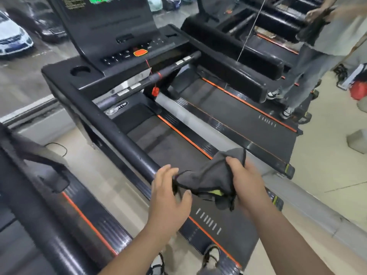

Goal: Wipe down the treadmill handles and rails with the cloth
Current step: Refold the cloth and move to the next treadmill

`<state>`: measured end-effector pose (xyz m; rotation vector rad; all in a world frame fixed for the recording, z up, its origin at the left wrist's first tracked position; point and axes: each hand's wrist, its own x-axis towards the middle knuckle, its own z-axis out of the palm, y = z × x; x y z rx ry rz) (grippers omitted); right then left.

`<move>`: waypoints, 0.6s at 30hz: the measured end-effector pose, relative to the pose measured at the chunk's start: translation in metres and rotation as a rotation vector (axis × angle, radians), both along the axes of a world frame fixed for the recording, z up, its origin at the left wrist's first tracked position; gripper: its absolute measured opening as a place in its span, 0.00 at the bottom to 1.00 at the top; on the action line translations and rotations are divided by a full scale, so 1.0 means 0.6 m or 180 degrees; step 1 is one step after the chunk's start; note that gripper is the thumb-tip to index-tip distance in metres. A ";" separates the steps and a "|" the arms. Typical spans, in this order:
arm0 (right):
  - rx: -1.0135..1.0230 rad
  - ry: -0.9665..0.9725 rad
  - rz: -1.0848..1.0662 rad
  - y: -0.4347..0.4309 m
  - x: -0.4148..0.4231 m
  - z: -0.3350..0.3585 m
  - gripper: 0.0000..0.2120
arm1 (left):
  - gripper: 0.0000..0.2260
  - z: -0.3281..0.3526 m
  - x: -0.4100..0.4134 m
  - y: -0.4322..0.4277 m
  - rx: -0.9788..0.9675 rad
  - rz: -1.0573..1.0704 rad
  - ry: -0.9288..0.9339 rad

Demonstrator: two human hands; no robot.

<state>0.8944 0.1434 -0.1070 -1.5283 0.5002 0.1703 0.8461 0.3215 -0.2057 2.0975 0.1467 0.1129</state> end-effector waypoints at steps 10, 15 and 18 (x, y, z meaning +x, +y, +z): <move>0.0267 0.0124 0.1035 -0.087 0.192 -0.011 0.07 | 0.21 -0.006 0.186 -0.151 -0.1352 0.0819 0.0813; 0.0681 0.0325 0.1371 -0.157 0.298 -0.001 0.07 | 0.28 0.045 0.282 -0.254 -0.3397 0.0563 0.1996; 0.1032 0.0557 0.1608 -0.183 0.358 0.010 0.09 | 0.35 0.069 0.329 -0.286 -0.4036 0.0721 0.2009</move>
